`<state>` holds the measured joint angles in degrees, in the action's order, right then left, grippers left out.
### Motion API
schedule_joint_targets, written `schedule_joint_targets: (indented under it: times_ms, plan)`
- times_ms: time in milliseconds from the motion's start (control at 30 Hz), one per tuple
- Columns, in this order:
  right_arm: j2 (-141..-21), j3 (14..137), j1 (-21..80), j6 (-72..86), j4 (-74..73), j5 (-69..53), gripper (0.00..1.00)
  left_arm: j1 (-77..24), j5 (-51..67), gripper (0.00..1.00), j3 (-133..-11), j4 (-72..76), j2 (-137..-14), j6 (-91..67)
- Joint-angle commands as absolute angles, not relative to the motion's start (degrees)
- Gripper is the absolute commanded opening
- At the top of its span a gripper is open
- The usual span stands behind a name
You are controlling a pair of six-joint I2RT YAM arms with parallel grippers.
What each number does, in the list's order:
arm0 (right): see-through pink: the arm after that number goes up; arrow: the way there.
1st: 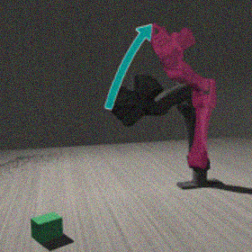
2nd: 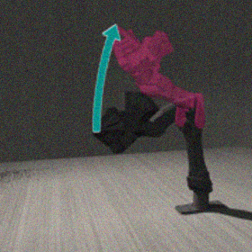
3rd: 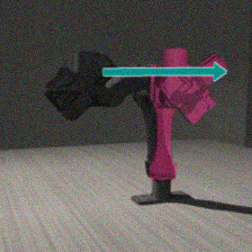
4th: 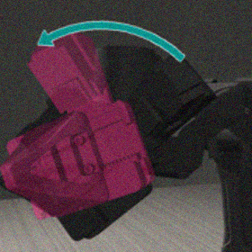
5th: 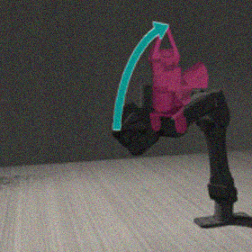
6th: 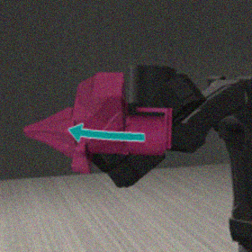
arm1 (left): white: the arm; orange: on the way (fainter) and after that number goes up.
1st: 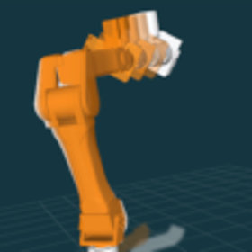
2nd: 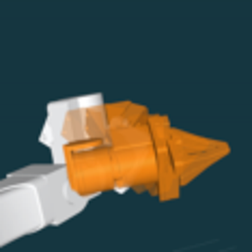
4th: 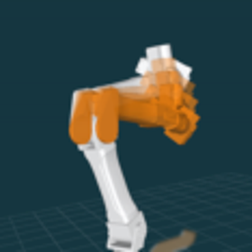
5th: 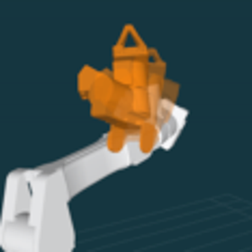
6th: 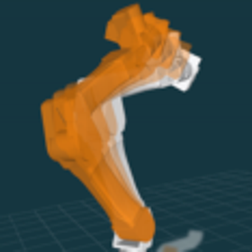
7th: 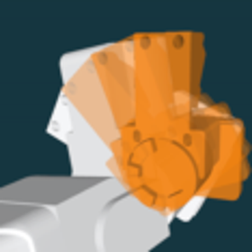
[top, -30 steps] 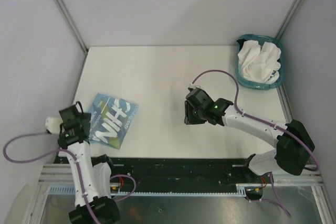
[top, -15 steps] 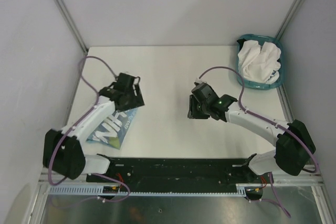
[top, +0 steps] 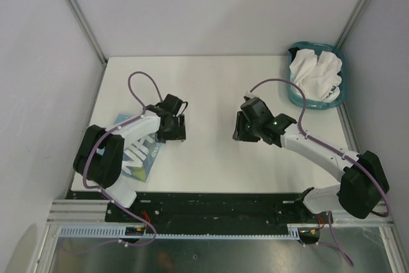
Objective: Fold and stack the t-shirts
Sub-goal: Put the neatly folded tshirt into the corner of the board with the left arm
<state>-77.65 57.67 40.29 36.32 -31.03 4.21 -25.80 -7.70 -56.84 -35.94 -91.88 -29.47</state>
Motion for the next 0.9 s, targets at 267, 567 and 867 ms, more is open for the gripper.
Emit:
schedule_joint_targets:
  times_ms: [267,567,867]
  plan:
    - [-73.7,56.7,39.6,35.7,-31.7,4.3,0.40,-18.7,-9.1,0.74,-55.4,-31.2,-92.5,-24.3]
    - [-73.0,56.7,39.2,35.5,-32.5,4.6,0.41,-11.5,-8.8,0.74,-54.9,-31.0,-91.5,-21.6]
    - [-72.7,56.7,38.4,35.1,-33.0,4.7,0.41,-9.7,-8.8,0.74,-57.7,-31.1,-92.4,-20.4]
